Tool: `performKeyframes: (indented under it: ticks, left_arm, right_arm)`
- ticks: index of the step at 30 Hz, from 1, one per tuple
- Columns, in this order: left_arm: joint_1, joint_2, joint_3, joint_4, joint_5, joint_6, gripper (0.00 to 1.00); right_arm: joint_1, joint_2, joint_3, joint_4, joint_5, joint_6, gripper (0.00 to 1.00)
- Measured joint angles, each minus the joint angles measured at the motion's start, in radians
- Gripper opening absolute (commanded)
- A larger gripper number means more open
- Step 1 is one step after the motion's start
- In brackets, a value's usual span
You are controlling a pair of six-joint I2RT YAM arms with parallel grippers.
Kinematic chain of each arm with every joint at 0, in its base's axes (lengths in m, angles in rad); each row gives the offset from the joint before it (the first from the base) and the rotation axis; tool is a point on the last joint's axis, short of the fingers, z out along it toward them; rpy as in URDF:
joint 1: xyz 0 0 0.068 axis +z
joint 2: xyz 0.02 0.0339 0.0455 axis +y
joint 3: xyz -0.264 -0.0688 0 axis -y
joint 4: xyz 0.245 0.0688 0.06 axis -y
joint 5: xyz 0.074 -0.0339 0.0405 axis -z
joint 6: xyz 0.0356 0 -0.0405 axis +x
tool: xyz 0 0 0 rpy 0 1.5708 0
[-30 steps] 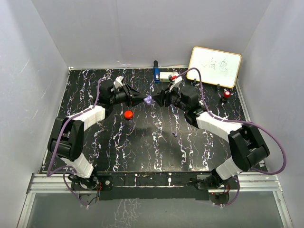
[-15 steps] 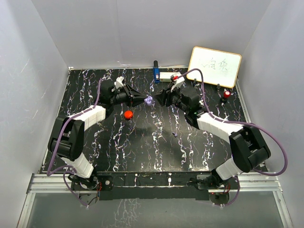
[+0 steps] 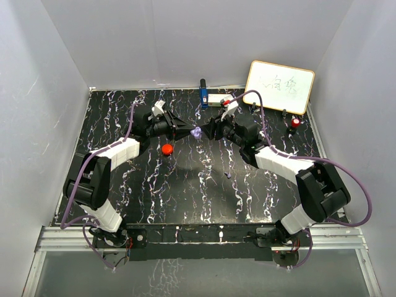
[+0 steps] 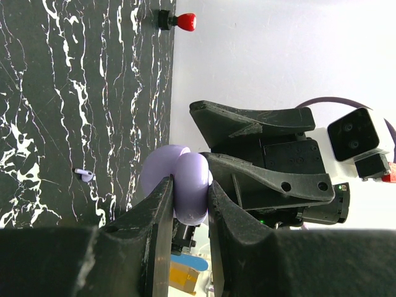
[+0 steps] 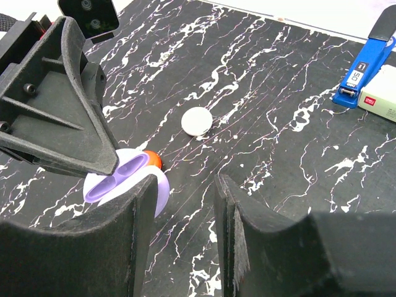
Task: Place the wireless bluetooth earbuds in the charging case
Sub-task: Adjust the earbud with the charging case.
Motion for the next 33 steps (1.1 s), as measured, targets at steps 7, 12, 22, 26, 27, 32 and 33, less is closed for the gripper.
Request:
performKeyframes:
  ticks: [7,12,22,26,27,32,33]
  left_arm:
    - [0.0,0.0,0.005,-0.001,-0.001,0.0,0.0]
    - [0.0,0.001,0.006,0.0,-0.002,0.0,0.0]
    - [0.0,0.006,0.011,0.001,-0.005,0.0,0.0]
    - [0.0,0.012,0.012,0.008,-0.005,0.0,0.0]
    - [0.0,0.015,0.013,0.009,-0.005,0.0,0.0]
    - [0.0,0.022,0.016,0.016,-0.005,-0.002,0.0]
    - [0.0,0.022,0.016,0.016,-0.005,-0.002,0.0]
  right_arm:
    - [0.0,0.0,0.0,0.001,-0.011,0.0,0.38]
    - [0.0,0.0,0.0,0.001,-0.015,0.0,0.38]
    - [0.003,0.0,0.0,0.001,-0.019,0.0,0.38]
    - [0.008,0.0,0.0,0.001,-0.022,0.0,0.38]
    - [0.01,0.0,0.0,0.0,-0.022,0.0,0.38]
    - [0.015,0.0,0.0,0.0,-0.022,0.0,0.38]
    - [0.015,0.0,0.0,0.0,-0.022,0.0,0.38]
